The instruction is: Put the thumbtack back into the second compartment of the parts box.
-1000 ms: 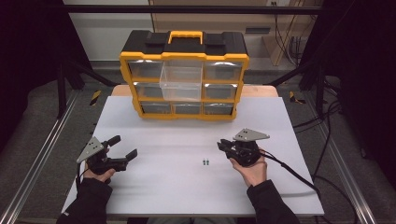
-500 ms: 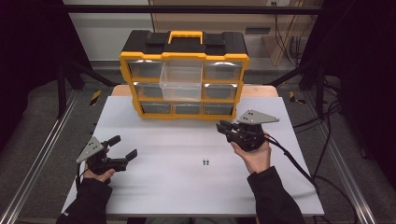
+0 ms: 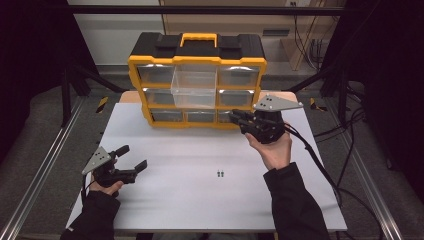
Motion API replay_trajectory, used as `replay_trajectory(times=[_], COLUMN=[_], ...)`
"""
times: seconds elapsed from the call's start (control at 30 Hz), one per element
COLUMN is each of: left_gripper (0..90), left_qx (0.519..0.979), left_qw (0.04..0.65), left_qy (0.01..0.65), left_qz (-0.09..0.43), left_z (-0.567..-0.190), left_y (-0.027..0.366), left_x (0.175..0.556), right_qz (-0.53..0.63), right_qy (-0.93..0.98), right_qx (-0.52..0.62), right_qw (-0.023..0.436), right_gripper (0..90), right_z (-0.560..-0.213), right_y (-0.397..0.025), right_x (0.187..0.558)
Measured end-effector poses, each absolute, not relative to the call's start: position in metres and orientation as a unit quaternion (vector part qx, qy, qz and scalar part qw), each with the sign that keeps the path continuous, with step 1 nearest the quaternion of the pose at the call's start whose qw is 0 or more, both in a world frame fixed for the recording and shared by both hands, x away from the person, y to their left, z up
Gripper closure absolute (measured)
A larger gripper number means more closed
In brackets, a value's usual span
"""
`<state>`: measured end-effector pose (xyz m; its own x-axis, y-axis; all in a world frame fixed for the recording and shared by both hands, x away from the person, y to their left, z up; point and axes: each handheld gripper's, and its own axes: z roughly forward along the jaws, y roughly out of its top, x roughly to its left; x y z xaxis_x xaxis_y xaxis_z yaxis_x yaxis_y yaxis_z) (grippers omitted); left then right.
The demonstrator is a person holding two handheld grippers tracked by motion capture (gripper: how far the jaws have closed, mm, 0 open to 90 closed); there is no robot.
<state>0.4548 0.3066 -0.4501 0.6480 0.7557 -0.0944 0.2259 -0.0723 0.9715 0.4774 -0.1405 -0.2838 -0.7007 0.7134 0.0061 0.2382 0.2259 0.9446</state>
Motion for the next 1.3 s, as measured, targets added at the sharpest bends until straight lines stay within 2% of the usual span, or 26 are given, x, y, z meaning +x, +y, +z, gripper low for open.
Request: replay_trajectory(times=[0.73, 1.3], left_gripper=[3.6, 3.5], left_qx=[0.696, 0.695], left_qw=[0.584, 0.585], left_qy=[0.352, 0.352], left_qz=[0.226, 0.225], left_z=[-0.45, -0.45], left_y=[0.307, 0.307], left_x=[0.455, 0.455], right_qz=[0.545, 0.528], right_qy=[0.742, 0.752], right_qx=[0.302, 0.306], right_qw=[0.247, 0.249], right_gripper=[77.5, 77.5], right_z=[-0.226, -0.219], right_y=[-0.116, -0.08], right_x=[0.501, 0.54])
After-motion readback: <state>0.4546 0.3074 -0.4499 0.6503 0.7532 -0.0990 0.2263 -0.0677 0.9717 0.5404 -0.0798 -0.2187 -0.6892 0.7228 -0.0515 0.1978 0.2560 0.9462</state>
